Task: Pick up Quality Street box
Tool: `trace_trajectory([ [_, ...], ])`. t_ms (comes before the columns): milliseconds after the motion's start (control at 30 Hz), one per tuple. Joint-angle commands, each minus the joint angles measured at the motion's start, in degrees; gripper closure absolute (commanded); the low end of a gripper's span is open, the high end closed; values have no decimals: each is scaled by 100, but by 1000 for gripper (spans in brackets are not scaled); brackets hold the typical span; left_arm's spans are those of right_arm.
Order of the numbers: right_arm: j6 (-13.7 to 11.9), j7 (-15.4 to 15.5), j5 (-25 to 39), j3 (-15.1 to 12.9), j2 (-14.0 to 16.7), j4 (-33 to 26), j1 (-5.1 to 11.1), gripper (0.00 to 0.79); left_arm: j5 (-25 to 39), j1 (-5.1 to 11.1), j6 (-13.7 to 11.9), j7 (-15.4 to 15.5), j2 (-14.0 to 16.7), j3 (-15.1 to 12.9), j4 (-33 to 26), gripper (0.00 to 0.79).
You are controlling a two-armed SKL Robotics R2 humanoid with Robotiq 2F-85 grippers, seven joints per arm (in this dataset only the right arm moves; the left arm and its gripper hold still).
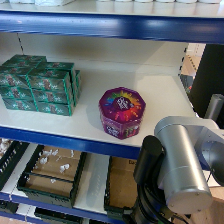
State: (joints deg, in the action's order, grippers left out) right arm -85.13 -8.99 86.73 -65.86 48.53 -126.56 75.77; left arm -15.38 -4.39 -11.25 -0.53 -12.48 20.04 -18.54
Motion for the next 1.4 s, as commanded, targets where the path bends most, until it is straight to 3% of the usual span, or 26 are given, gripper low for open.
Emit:
trace_trajectory([
  [33,-31,17,22,96,43,-1,-22,784,0,0,0,0,0,0,0,785],
  [267,-93,27,75,325,131,-1,-60,758,0,0,0,0,0,0,0,785],
  [500,-143,32,113,539,206,-1,-89,593,0,0,0,0,0,0,0,785],
  [600,-160,37,128,622,230,4,-98,498,0,0,0,0,0,0,0,785],
  [700,-170,37,134,666,259,6,-105,323,0,0,0,0,0,0,0,785],
  [933,-182,8,130,749,308,32,-128,151,0,0,0,0,0,0,0,785],
  [1400,-254,-22,134,1019,443,37,-166,57,0,0,0,0,0,0,0,785],
])
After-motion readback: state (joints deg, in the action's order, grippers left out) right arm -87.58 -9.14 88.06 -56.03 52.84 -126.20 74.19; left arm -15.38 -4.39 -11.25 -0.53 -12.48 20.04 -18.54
